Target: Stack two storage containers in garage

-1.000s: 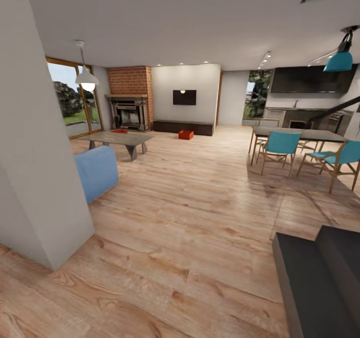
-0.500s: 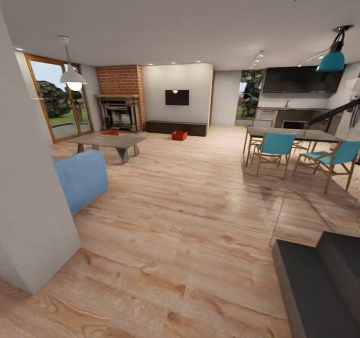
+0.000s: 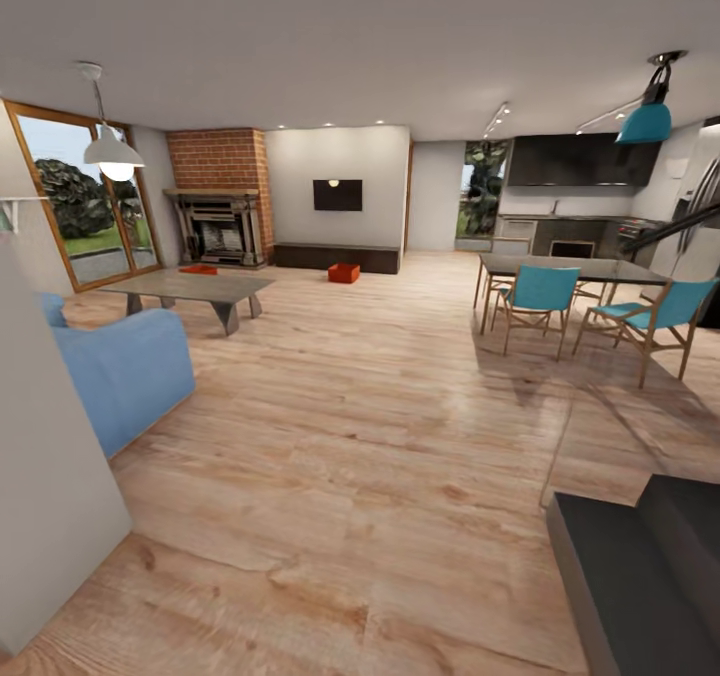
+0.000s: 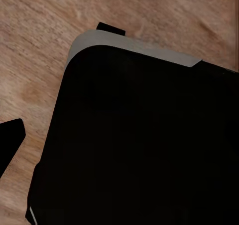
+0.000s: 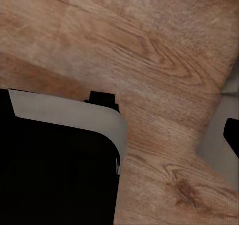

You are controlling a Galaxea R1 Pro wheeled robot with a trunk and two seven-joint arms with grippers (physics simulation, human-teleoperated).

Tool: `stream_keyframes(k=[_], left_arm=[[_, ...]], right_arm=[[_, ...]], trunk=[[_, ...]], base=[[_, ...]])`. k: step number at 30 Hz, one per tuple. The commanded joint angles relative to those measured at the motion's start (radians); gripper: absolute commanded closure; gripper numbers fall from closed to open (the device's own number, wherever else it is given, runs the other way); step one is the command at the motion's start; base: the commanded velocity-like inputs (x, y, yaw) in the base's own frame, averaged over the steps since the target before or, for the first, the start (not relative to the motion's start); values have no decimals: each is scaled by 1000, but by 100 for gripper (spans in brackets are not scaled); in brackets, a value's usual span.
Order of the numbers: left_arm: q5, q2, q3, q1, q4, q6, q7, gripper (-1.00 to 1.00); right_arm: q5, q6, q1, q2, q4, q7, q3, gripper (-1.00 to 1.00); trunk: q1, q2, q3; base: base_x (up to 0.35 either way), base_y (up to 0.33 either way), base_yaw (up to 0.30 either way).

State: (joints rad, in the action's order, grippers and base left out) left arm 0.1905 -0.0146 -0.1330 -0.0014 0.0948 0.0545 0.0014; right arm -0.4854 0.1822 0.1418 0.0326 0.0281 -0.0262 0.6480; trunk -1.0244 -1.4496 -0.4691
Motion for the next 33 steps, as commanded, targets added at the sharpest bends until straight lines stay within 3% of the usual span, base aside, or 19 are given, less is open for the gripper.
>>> stream_keyframes(k=[1,24,33], left_arm=[[1,-1,-7,0,0,1,0,-100],[1,-1,-7,0,0,-1,0,-100],[1,-1,-7,0,0,3,0,-100]], right_arm=[[-7,5,1,-1,3,0,9,-100],[-9,2,1,-9,3,-8,7,-100],[-9,3,1,-5,3,-12,6,-100]], trunk=[[-1,0,-1],[-1,0,-1],[-1,0,-1]], base=[[323,24,-2],[323,2,0],[323,0,164]])
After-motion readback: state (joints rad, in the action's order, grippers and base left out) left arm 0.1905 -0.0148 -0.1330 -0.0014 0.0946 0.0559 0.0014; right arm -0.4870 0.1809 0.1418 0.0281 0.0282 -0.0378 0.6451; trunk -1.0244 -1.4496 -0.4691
